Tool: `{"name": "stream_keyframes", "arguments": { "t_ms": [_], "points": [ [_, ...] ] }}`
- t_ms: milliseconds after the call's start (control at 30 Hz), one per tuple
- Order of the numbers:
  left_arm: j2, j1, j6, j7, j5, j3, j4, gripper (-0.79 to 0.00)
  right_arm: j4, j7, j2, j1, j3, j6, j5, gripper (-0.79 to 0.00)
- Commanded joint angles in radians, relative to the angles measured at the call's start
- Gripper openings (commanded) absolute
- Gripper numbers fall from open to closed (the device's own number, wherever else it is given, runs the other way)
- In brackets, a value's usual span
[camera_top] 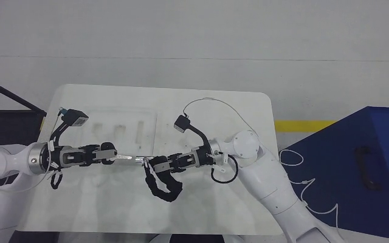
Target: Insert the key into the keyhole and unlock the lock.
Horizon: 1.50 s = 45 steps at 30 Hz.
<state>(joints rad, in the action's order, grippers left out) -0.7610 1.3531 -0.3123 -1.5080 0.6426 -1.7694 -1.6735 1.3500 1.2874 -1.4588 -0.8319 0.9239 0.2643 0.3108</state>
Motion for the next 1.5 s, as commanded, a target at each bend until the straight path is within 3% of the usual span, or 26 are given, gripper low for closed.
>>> {"name": "stream_keyframes", "arguments": {
  "t_ms": [0, 1467],
  "points": [
    [0.001, 0.002, -0.007, 0.007, -0.006, 0.005, -0.015, -0.785, 0.001, -0.003, 0.001, 0.003, -0.004, 0.001, -0.001, -0.785],
    [0.018, -0.004, -0.001, 0.019, -0.010, 0.050, -0.061, -0.785, 0.018, -0.064, 0.009, 0.034, -0.054, 0.015, -0.023, -0.785]
  ]
}}
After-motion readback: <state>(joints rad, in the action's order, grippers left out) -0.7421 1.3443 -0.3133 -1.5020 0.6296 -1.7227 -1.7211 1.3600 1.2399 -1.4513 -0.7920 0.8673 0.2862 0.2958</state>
